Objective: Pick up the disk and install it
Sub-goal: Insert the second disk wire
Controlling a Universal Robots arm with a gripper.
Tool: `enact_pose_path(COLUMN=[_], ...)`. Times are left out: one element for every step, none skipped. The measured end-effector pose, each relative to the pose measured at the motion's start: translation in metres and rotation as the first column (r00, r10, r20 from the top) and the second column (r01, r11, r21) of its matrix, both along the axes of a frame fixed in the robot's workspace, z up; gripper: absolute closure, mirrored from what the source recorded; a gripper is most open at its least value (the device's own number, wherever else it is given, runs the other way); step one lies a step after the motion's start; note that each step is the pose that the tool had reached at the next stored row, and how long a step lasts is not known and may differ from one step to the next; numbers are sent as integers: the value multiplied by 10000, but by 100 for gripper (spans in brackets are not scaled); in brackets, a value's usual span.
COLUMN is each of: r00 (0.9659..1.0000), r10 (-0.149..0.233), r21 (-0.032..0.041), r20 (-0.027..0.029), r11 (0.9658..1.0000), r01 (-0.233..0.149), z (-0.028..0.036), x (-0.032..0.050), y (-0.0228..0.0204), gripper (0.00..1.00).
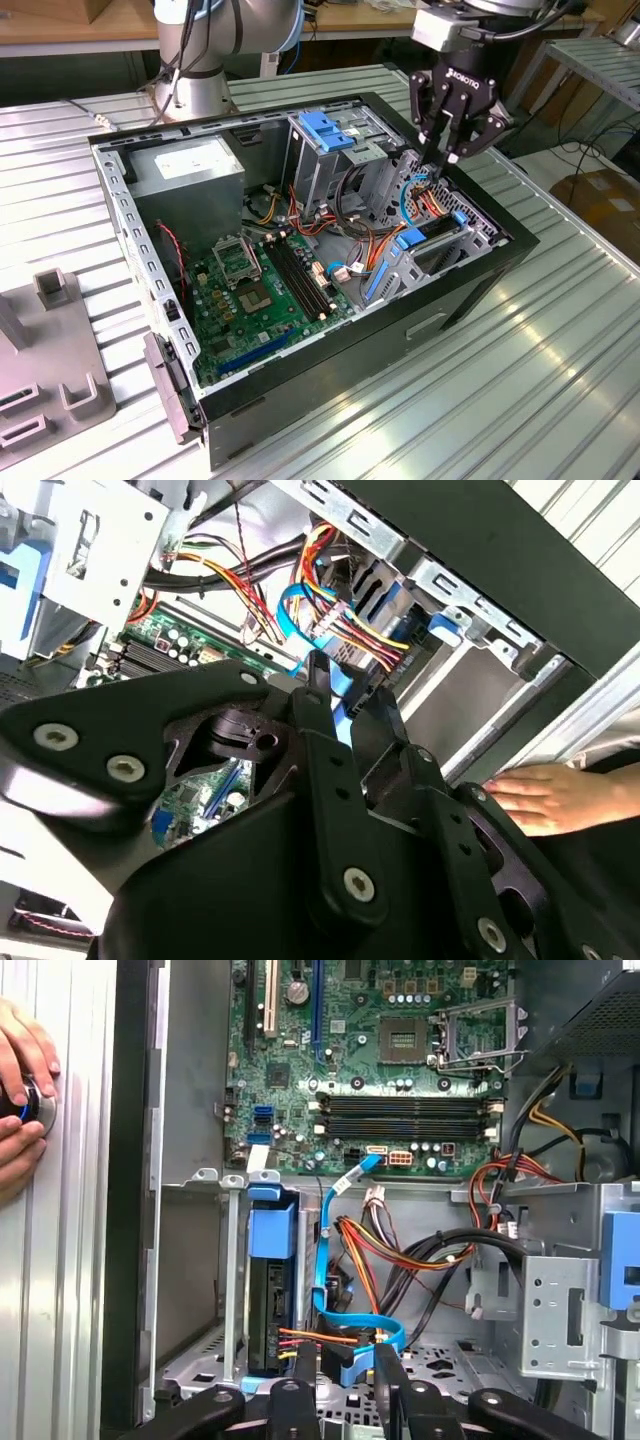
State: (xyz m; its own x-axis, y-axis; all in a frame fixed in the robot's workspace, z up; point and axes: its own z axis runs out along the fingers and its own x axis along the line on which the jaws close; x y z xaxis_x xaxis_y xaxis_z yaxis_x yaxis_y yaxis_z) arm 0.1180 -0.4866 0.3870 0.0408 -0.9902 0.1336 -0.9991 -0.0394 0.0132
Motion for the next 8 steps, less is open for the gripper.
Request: enact_pose_path(r00=[10000,10000,10000,10000,10000,10000,10000,10000], r10=[1,1,0,0,1,1,1,1], r21=[-37,-69,-104,-157,-179,-206,-242,-268], r20=[0,0,0,0,0,0,0,0], r11=[10000,10000,9999,9999,9998,9998,9997,9996], r01=[-1,-1,0,0,-1,-1,-1,-1], z=[-20,-34,-46,-59,-66,-72,-82,-87], x=[1,0,0,0,0,1,1,1], y=[22,36,51,62,63,63,64,64], gripper=[64,64,64,64,64,65,72,78])
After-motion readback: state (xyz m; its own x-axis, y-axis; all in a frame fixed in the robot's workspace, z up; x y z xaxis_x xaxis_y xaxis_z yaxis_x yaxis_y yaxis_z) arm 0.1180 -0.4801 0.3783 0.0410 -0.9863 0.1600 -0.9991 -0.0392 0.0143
